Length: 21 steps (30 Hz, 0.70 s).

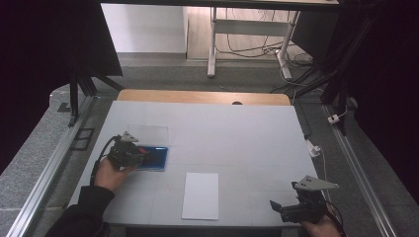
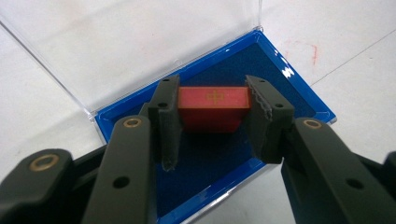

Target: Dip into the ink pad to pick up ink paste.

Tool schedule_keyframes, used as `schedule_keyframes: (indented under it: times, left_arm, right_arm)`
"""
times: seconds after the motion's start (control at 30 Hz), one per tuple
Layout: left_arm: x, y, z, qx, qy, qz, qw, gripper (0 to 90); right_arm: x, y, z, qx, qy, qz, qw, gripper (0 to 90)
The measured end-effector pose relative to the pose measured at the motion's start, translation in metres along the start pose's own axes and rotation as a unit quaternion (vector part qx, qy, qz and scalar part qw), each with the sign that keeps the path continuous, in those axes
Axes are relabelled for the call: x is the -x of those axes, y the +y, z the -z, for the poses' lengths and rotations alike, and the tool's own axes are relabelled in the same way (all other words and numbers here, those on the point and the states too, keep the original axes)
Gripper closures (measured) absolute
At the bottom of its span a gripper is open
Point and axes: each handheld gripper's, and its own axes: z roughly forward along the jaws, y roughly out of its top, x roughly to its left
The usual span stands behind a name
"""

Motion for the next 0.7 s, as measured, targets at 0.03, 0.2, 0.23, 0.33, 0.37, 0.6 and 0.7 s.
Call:
schedule_keyframes:
  times: [0.03,0.2,0.23,0.33,0.37,0.6,0.7]
  left_arm:
    - [0.002,0.000,0.000,0.000,0.004,-0.004,1.0000,58.4]
    - [0.013,0.001,0.000,-0.006,0.037,-0.041,0.9984,58.4]
    - [0.015,0.001,0.000,-0.008,0.044,-0.049,0.9978,58.5]
    - [0.018,0.002,-0.001,-0.010,0.051,-0.055,0.9971,58.5]
    - [0.016,0.002,-0.001,-0.009,0.046,-0.048,0.9977,58.5]
    - [-0.002,-0.003,0.000,0.008,-0.009,0.012,0.9999,58.4]
    - [-0.007,-0.005,0.000,0.012,-0.024,0.025,0.9993,58.4]
  right_arm:
    - [0.000,0.000,0.000,0.000,0.000,0.000,1.0000,0.0]
    - [0.000,0.000,0.000,-0.001,0.000,0.001,1.0000,0.0]
    - [0.000,0.000,0.000,-0.001,0.000,0.001,1.0000,0.0]
    - [0.000,0.000,0.000,-0.001,0.000,0.001,1.0000,0.0]
    - [0.000,0.000,0.000,-0.002,0.000,0.001,1.0000,0.0]
    - [0.000,0.000,0.000,-0.002,0.000,0.002,1.0000,0.0]
    - [0.000,0.000,0.000,-0.002,0.000,0.002,1.0000,0.0]
